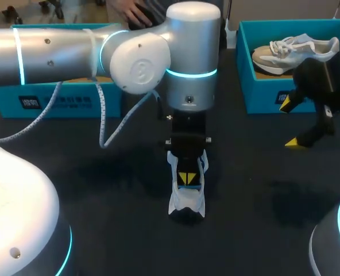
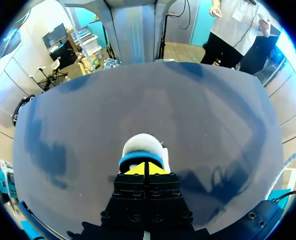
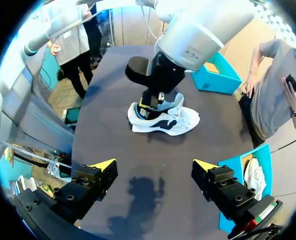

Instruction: Take the shoe out of the shoebox, open the shoe tongue, remove and reinsert the insole, then place the shoe into the shoebox

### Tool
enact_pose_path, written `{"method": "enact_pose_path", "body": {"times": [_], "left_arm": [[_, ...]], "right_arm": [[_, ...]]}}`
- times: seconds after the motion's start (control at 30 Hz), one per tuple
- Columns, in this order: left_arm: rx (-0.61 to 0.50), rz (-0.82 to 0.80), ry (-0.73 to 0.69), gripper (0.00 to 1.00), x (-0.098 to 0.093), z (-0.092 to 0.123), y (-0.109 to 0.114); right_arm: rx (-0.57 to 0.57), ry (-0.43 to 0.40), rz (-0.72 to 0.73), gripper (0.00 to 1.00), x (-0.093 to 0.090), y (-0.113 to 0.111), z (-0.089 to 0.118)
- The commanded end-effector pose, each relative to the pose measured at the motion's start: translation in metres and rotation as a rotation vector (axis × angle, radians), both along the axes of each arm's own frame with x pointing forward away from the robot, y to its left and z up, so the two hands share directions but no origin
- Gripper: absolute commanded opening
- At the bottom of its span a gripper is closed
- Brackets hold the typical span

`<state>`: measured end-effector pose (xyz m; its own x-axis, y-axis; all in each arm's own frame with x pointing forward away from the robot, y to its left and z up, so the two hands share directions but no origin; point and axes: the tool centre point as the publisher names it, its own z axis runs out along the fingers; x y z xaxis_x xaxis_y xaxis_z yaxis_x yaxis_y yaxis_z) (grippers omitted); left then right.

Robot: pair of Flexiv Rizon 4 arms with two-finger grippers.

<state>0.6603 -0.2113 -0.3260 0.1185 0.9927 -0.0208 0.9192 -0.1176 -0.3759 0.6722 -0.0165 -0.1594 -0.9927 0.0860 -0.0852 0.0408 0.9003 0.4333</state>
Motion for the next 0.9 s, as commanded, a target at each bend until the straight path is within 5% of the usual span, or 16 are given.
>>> {"method": "enact_pose_path", "body": {"times": [0.03,0.7,0.9], "left_arm": [[0.005,-0.008,0.007,0.00,-0.004,-0.016,-0.006],[0.019,0.002,0.013,0.00,-0.010,-0.074,-0.002],[0.014,0.009,-0.006,0.00,-0.010,-0.071,0.001]], "right_arm": [[-0.004,0.004,0.000,1.00,0.003,0.002,-0.001],[-0.004,0.004,0.000,1.00,0.003,0.002,-0.001],[-0.004,0.004,0.000,1.00,0.003,0.002,-0.001]]}}
